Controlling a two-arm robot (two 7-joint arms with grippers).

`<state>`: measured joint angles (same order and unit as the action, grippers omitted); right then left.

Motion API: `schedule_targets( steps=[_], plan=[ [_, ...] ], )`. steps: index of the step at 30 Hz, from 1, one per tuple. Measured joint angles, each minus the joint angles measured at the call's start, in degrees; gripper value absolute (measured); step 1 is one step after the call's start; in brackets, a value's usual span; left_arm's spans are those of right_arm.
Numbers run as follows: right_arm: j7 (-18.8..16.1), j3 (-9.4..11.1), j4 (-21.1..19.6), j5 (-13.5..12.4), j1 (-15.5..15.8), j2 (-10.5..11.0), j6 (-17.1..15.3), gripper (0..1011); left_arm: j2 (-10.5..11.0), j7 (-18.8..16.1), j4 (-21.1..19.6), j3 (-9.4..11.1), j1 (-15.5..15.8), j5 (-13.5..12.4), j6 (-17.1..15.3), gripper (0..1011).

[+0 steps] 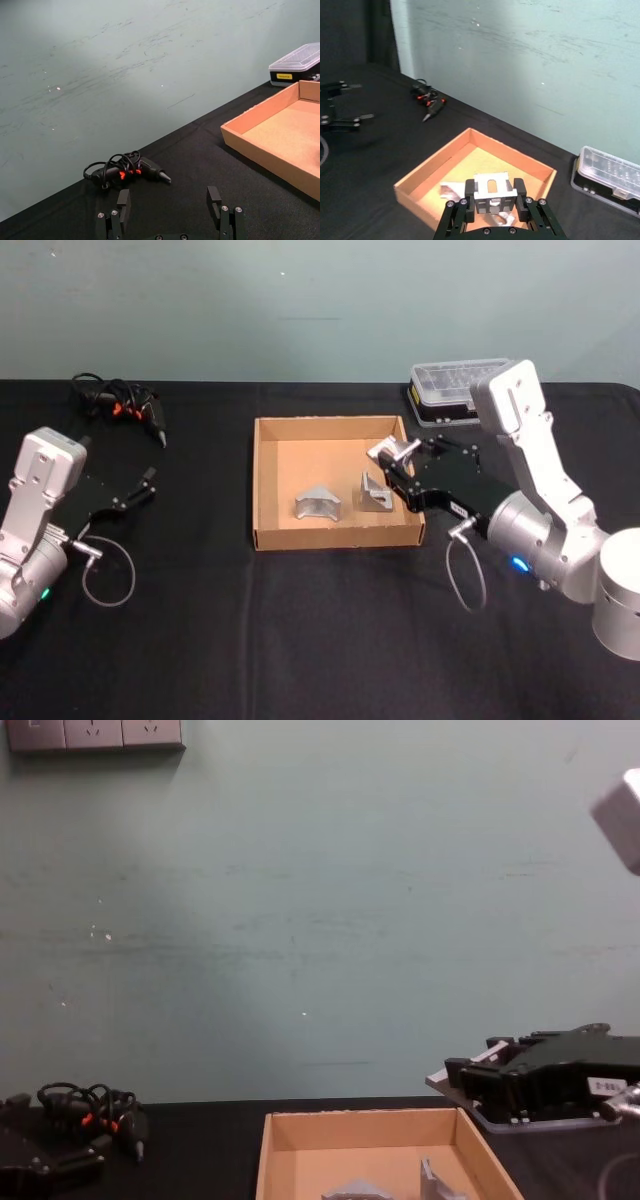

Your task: Use one hand to pick up the angle iron from the table and place it into the box.

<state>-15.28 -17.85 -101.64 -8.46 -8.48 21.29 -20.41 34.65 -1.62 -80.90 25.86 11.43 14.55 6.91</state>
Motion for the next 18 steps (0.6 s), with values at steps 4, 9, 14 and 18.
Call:
schedule_targets(
  steps=[4,9,14,18],
  plan=[
    [0.74,-0.46,1.90,1.29,-1.57,-1.74,-0.28,456,0.00,0.00,0.00,0.00,0.00,0.00,0.00,1000],
    [1.79,-1.32,5.11,2.52,-4.29,-5.01,-1.42,457,0.00,0.00,0.00,0.00,0.00,0.00,0.00,1000],
    [2.65,-2.53,8.90,4.02,-7.18,-7.98,-2.56,456,0.00,0.00,0.00,0.00,0.00,0.00,0.00,1000],
    [3.36,-3.10,12.17,4.98,-9.29,-10.25,-3.68,456,0.00,0.00,0.00,0.00,0.00,0.00,0.00,1000]
  ],
)
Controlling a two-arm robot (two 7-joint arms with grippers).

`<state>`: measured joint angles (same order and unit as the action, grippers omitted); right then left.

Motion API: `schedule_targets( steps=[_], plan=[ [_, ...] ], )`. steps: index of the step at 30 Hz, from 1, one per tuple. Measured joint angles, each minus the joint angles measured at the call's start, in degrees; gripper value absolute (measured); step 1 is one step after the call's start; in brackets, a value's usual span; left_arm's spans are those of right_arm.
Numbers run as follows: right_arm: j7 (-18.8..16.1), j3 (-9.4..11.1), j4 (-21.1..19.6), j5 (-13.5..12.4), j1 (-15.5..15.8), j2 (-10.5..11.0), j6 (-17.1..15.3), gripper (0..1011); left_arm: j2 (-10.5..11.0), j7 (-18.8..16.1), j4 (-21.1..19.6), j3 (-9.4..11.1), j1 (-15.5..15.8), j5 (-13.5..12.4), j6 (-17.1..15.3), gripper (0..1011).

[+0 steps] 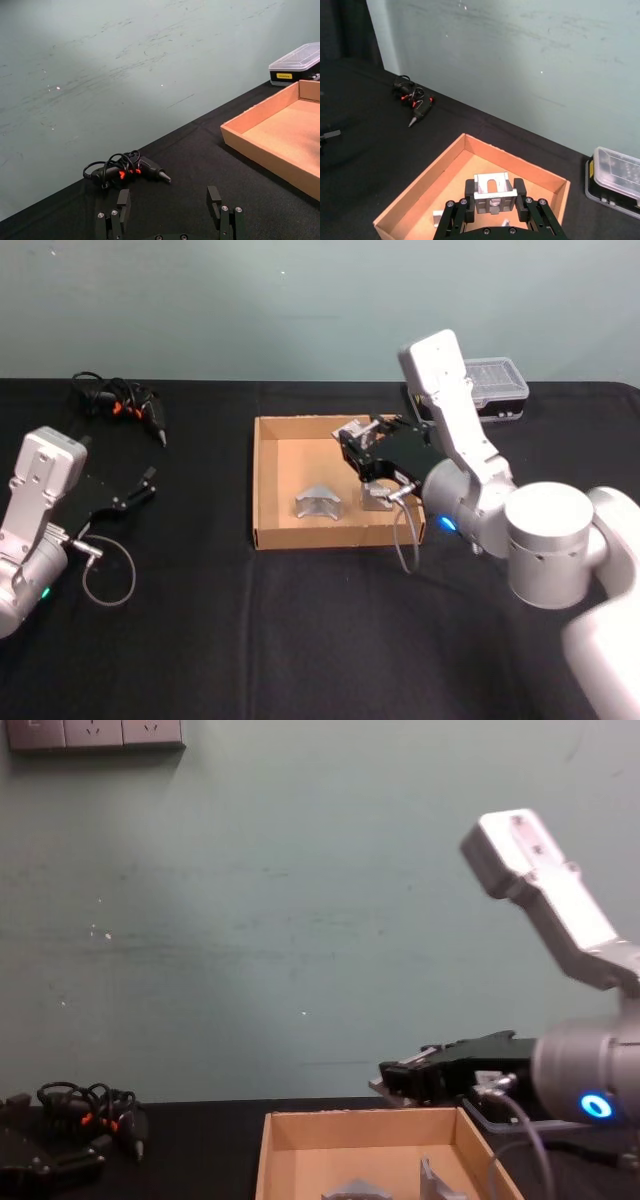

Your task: Use one hand to pick up the angle iron from the table and place it into the box.

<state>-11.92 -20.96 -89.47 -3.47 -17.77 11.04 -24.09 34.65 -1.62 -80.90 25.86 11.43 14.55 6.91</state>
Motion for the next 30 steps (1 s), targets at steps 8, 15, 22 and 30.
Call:
schedule_targets(
  steps=[8,15,22,30],
  plan=[
    [1.26,-1.17,8.25,2.49,-4.70,-4.03,-1.04,457,0.00,0.00,0.00,0.00,0.00,0.00,0.00,1000],
    [1.25,-1.54,14.73,3.80,-7.82,-6.28,-0.92,456,0.00,0.00,0.00,0.00,0.00,0.00,0.00,1000],
    [1.21,-1.04,19.71,4.50,-9.84,-8.19,-0.75,457,0.00,0.00,0.00,0.00,0.00,0.00,0.00,1000],
    [1.13,-0.83,23.40,5.96,-11.15,-9.41,0.01,456,0.00,0.00,0.00,0.00,0.00,0.00,0.00,1000]
  ],
)
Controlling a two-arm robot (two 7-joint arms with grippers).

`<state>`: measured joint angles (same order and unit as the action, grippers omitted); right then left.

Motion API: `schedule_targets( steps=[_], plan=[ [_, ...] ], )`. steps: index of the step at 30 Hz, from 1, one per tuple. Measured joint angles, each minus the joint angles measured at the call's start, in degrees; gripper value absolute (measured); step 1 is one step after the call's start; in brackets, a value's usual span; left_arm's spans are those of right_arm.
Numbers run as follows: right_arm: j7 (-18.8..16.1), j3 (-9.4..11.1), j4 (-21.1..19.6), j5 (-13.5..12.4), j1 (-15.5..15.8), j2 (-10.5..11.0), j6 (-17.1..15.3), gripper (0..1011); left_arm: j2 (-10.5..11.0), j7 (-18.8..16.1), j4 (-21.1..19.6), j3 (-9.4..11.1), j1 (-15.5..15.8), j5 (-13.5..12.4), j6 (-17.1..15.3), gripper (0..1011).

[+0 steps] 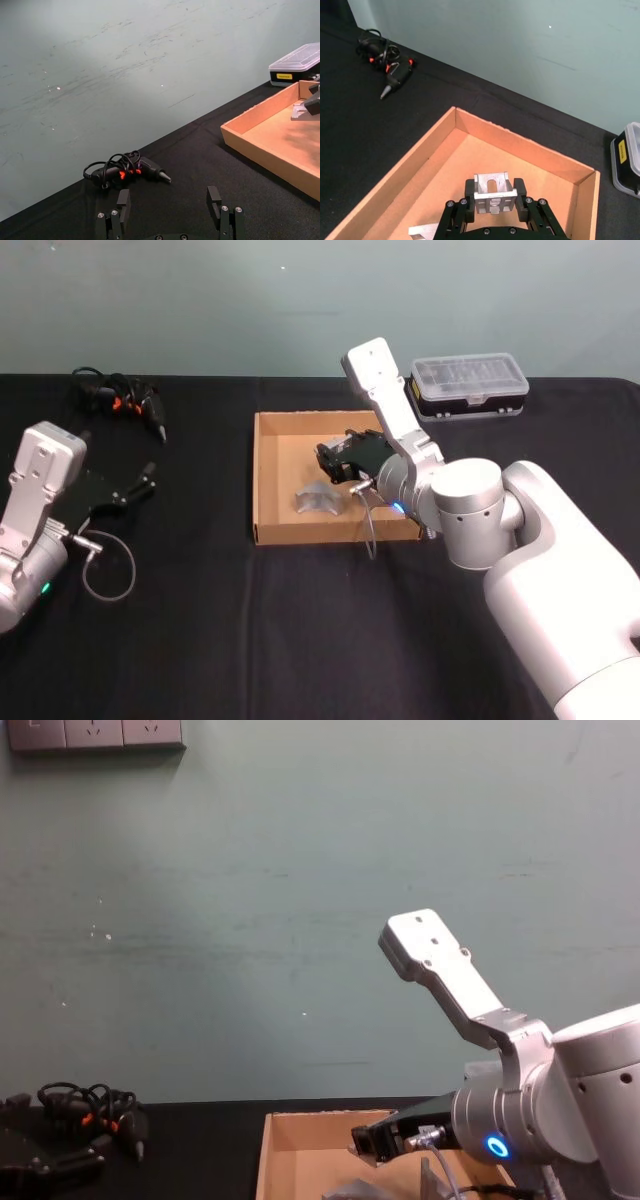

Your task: Use one hand to pick up the angle iron from the table and place it into the box.

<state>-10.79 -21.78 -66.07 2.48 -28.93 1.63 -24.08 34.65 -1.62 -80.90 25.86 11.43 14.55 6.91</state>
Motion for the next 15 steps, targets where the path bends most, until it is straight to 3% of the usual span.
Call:
schedule_targets(
  steps=[15],
  plan=[
    [-0.60,1.16,1.67,1.98,0.37,-0.75,0.47,456,0.00,0.00,0.00,0.00,0.00,0.00,0.00,1000]
  ],
)
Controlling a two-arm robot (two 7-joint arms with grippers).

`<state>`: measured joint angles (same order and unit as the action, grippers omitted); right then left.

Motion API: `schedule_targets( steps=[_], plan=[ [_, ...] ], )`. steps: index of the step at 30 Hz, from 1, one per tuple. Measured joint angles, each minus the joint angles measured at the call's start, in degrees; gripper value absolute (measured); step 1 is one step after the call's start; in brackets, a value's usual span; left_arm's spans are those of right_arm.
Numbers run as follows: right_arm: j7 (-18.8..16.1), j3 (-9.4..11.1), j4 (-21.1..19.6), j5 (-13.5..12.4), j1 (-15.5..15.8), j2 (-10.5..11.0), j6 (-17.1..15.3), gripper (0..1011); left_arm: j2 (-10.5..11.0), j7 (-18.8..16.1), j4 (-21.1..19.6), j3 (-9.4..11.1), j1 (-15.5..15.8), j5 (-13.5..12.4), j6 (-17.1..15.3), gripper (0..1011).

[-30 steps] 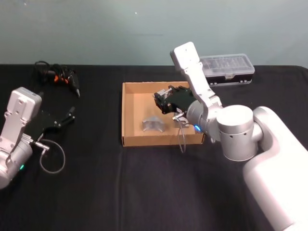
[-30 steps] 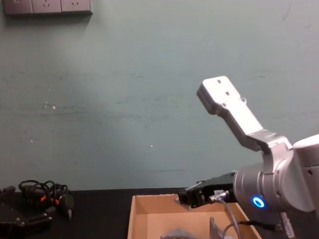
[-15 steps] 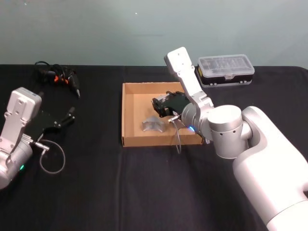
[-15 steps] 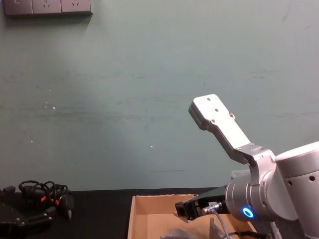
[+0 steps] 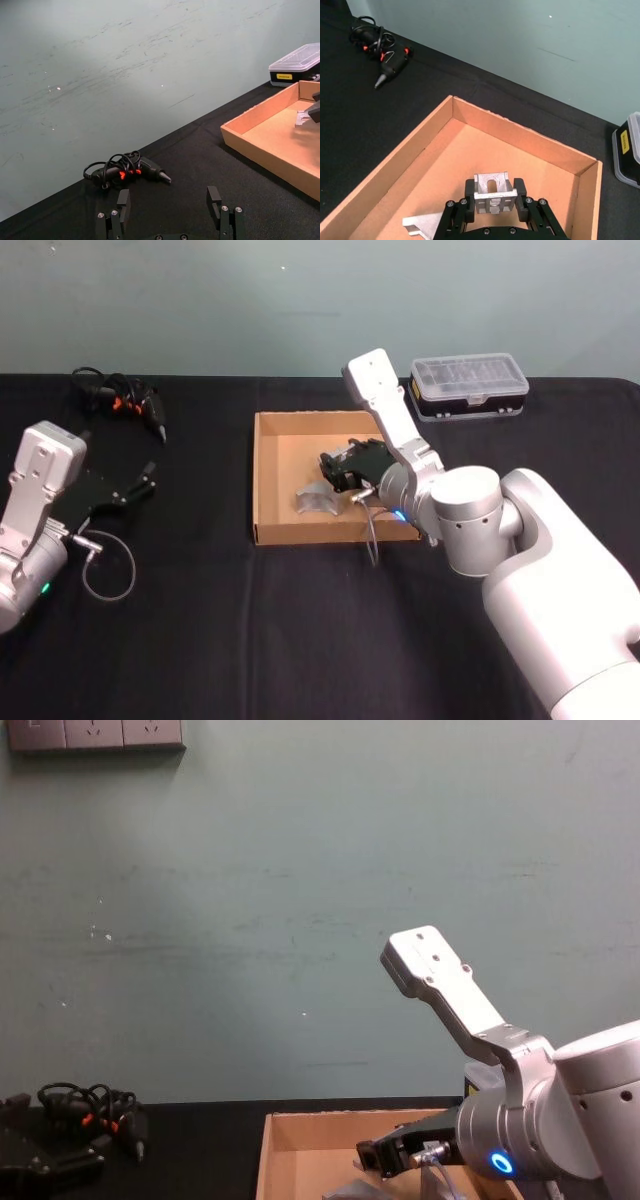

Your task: Use one hand to pick up the angle iron from the table and place it into the box.

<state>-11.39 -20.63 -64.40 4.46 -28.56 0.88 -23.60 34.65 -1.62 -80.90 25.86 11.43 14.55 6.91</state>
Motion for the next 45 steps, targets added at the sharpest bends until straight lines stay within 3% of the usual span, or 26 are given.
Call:
schedule_targets(
  steps=[3,15,20,23,28,34,38,45],
  plan=[
    [-0.04,0.28,-0.12,0.24,0.28,-0.04,0.17,490,0.00,0.00,0.00,0.00,0.00,0.00,0.00,1000],
    [-1.35,1.96,-5.01,0.34,3.07,0.88,2.38,889,0.00,0.00,0.00,0.00,0.00,0.00,0.00,1000],
    [-1.32,1.84,-9.00,1.11,5.89,2.71,6.76,997,0.00,0.00,0.00,0.00,0.00,0.00,0.00,1000],
    [-1.35,1.92,-10.56,1.18,7.16,3.56,8.56,1003,0.00,0.00,0.00,0.00,0.00,0.00,0.00,1000],
    [-1.06,2.10,-14.11,1.68,10.52,5.66,14.35,1003,0.00,0.00,0.00,0.00,0.00,0.00,0.00,1000],
    [2.32,2.74,-18.00,4.06,15.25,8.32,25.51,1003,0.00,0.00,0.00,0.00,0.00,0.00,0.00,1000],
    [4.44,3.73,-19.48,5.48,17.31,9.34,30.45,1003,0.00,0.00,0.00,0.00,0.00,0.00,0.00,1000],
    [7.10,6.27,-21.56,7.47,20.23,10.45,34.86,1003,0.00,0.00,0.00,0.00,0.00,0.00,0.00,1000]
  ],
)
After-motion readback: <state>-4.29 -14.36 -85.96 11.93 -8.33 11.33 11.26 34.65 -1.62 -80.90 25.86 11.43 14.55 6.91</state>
